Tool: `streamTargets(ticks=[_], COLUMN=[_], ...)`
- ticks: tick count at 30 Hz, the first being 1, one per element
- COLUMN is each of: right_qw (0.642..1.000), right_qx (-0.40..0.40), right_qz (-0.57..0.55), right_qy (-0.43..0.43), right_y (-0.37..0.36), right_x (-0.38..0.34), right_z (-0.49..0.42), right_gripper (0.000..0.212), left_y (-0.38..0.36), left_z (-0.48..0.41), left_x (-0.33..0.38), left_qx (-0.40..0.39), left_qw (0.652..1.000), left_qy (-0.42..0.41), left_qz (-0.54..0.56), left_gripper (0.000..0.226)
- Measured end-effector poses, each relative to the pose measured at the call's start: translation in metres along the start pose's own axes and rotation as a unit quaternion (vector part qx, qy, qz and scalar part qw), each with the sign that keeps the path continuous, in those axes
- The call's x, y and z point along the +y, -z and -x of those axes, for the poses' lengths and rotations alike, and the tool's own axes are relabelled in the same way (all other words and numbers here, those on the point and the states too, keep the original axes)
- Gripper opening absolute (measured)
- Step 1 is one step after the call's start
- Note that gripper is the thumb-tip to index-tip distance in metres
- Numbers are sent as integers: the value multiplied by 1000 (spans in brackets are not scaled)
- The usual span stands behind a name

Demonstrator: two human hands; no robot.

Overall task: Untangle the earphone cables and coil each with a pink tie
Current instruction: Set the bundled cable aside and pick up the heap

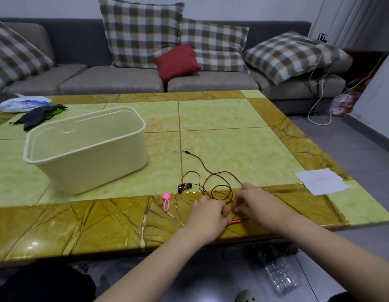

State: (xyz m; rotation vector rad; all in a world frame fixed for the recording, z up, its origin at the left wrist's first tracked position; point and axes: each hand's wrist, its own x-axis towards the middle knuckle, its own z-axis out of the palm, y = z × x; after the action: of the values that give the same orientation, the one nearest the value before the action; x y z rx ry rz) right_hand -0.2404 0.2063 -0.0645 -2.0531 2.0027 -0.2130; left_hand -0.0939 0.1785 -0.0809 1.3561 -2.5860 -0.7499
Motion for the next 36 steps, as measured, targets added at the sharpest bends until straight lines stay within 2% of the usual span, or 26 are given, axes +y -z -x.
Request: streamTargets(ticks=[2, 5, 10, 13, 15, 18, 19, 21, 23, 24, 27, 31, 36], right_qw=[998, 993, 995, 995, 994, 995, 995, 994, 991, 990, 990, 988, 974], right_qx=[56, 108, 44, 49, 64, 72, 78, 93, 113, 118, 125, 148, 155], right_qz=[-15, -52, -78, -79, -81, -67, -51, -32, -26, -17, 12, 5, -37], right_qy=[-10, 10, 43, 39, 40, 33, 35, 48, 66, 73, 58, -37, -164], right_y=[4, 6, -3, -5, 2, 17, 23, 32, 41, 44, 57, 70, 65], right_x=[2, 1, -8, -13, -15, -17, -17, -19, -24, -26, -30, -9, 27], right_z=[4, 11, 18, 13, 8, 7, 7, 7, 7, 7, 6, -1, -9], right_gripper=[13, 22, 31, 25, 20, 18, 19, 25, 30, 31, 24, 29, 35], left_y=[2, 10, 25, 34, 41, 51, 54, 59, 61, 61, 67, 75, 83], left_z=[1, 2, 1, -2, -4, -7, -6, -4, -2, -2, -3, -6, -9], left_x=[-3, -5, 4, 10, 11, 5, 3, 1, 4, 6, 7, -5, -16], left_qx=[-10, 21, 74, 88, 103, 148, 164, 170, 141, 125, 121, 160, 191], left_qw=[998, 986, 945, 928, 930, 946, 955, 974, 978, 977, 972, 965, 960], left_qy=[6, 40, 99, 110, 112, 111, 90, -8, -108, -127, -101, -59, -19], left_qz=[58, 162, 304, 345, 334, 266, 230, 150, 109, 113, 172, 198, 206], left_gripper=[10, 6, 9, 5, 6, 31, 41, 52, 45, 38, 13, 24, 26])
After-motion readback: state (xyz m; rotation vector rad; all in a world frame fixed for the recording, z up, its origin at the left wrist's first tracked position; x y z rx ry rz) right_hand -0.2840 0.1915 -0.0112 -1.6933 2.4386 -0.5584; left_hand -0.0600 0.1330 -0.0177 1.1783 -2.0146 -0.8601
